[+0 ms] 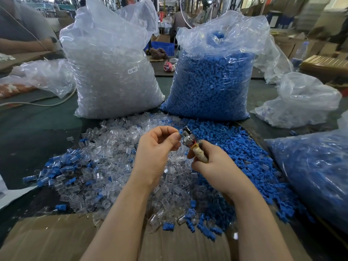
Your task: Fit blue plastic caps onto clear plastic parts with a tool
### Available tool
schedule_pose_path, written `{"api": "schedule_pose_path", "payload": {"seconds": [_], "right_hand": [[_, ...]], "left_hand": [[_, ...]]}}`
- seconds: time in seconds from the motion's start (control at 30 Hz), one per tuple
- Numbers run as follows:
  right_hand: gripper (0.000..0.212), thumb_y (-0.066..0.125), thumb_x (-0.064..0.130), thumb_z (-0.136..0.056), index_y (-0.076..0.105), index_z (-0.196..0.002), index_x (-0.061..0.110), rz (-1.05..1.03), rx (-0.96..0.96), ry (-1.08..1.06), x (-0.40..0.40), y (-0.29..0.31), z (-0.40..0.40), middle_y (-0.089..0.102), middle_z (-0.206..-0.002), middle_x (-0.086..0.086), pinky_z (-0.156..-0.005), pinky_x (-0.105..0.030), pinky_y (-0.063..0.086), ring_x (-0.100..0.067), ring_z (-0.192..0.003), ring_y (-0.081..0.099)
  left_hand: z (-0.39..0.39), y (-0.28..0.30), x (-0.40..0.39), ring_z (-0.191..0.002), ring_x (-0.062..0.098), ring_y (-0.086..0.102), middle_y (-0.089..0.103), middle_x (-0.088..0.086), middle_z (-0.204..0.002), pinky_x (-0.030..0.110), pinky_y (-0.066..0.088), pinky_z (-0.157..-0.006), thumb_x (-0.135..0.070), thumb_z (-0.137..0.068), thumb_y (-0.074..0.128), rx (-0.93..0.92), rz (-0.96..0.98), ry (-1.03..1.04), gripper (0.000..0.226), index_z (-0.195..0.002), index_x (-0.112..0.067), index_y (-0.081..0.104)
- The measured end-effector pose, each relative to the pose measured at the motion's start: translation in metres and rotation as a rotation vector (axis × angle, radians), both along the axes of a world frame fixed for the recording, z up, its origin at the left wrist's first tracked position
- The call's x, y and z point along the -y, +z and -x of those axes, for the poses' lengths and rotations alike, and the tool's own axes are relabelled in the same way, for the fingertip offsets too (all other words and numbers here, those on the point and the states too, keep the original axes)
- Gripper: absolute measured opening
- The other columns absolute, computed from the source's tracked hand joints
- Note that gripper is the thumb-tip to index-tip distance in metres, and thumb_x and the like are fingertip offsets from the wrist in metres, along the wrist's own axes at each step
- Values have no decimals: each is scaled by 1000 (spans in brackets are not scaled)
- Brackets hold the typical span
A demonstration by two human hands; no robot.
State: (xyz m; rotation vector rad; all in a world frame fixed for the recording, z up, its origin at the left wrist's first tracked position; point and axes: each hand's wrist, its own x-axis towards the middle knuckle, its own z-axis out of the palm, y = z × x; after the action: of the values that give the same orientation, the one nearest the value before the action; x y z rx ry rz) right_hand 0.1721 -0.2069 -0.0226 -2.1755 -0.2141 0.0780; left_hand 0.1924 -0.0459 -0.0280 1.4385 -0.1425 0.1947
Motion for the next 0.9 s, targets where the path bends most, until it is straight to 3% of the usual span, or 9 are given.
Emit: {"api": "schedule_pose_path", "payload": {"seconds": [0.23, 0.6, 0.73, 0.9], "right_hand": [[9, 57, 11, -84, 58, -85, 20, 30, 20, -43, 0, -4, -1, 49, -54, 11, -50, -27, 31, -5, -44, 38], [7, 56, 14, -84, 56, -86, 20, 100, 57, -56, -1, -7, -3, 54, -65, 3, -53, -29, 33, -16, -56, 44], [7, 55, 18, -84, 55, -82, 24, 104, 86, -148, 2, -8, -4, 58, -67, 4, -51, -29, 35, -15, -57, 48], [5, 54, 25, -85, 51, -80, 26, 272, 56, -269, 13, -13, -9, 59, -70, 5, -52, -31, 35, -17, -64, 54]], "left_hand": [[0, -1, 0, -73, 12, 63, 70, 3, -79, 21, 53, -69, -2, -91, 65, -24, -6, -3, 11, -88, -12, 68], [1, 3, 2, -73, 12, 67, 73, 1, -77, 20, 55, -67, -4, -89, 65, -129, 69, 8, 7, -88, -10, 68], [-1, 9, -17, -73, 12, 72, 76, 5, -82, 20, 58, -64, -8, -86, 64, -271, 542, 207, 11, -96, -7, 66], [0, 17, -63, -66, 11, 72, 73, 7, -76, 17, 55, -59, -7, -93, 59, -241, 1250, 495, 11, -103, -5, 65]]}}
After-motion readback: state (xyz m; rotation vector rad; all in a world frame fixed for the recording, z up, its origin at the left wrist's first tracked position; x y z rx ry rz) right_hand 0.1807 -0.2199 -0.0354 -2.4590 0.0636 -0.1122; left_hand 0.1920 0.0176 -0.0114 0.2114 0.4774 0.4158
